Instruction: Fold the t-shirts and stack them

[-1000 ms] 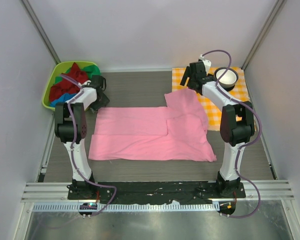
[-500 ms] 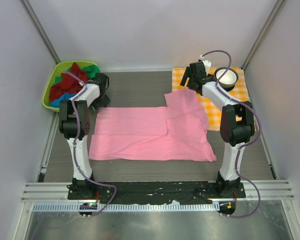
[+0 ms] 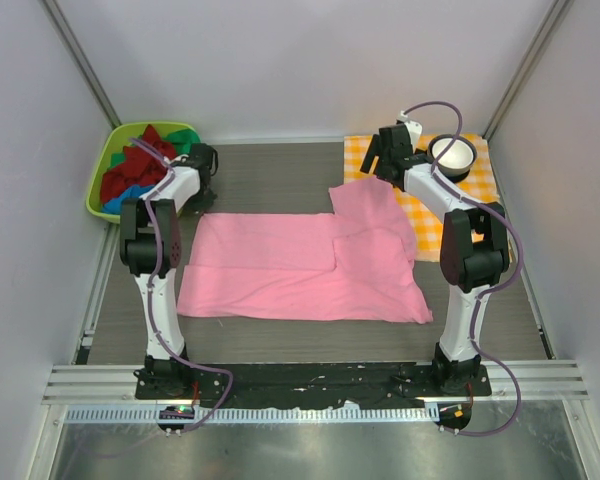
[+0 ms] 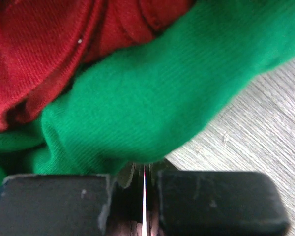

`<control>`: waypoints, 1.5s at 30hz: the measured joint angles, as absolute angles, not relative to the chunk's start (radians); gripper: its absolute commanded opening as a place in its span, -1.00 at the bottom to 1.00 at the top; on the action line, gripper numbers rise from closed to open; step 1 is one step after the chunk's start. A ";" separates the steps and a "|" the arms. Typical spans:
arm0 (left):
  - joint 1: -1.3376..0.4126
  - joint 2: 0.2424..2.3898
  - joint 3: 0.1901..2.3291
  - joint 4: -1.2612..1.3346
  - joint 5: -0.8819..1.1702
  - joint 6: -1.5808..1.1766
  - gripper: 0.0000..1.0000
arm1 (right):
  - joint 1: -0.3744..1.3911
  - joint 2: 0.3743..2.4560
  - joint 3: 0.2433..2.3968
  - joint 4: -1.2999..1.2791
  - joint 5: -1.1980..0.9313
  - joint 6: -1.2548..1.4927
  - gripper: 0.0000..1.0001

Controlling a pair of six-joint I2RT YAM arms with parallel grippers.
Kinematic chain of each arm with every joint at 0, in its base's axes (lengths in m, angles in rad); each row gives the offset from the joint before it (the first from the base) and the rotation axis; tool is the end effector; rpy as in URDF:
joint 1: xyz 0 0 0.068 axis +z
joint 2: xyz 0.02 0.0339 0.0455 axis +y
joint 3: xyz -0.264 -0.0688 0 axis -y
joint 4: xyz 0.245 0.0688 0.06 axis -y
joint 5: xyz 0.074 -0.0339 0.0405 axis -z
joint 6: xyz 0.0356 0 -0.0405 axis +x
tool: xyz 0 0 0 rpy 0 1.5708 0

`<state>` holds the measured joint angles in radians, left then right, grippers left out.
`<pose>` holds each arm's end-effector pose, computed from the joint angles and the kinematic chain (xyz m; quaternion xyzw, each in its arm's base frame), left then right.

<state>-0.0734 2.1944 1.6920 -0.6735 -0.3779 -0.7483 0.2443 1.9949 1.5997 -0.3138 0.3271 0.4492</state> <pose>0.4587 -0.0206 0.1636 -0.3536 0.8966 0.0919 0.2502 0.4487 0.1001 0.2450 0.1593 0.8848 0.0009 0.4379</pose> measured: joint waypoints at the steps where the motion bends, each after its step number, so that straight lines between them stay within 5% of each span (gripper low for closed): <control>1: -0.073 2.194 1.691 -0.670 -0.378 -0.746 -1.00 | 0.244 1.995 1.599 -0.315 0.327 0.449 0.87; 31: -0.059 1.948 1.442 -0.572 -0.330 -0.768 -1.00 | 0.205 2.217 1.750 -0.261 0.313 0.445 0.75; 45: -0.059 1.880 1.394 -0.563 -0.305 -0.797 -1.00 | 0.193 2.314 1.849 -0.262 0.319 0.451 0.38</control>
<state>-0.0586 1.8805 1.3937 -0.5629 -0.3054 -0.7971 0.1932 2.3142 1.8488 -0.2623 0.3195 0.4507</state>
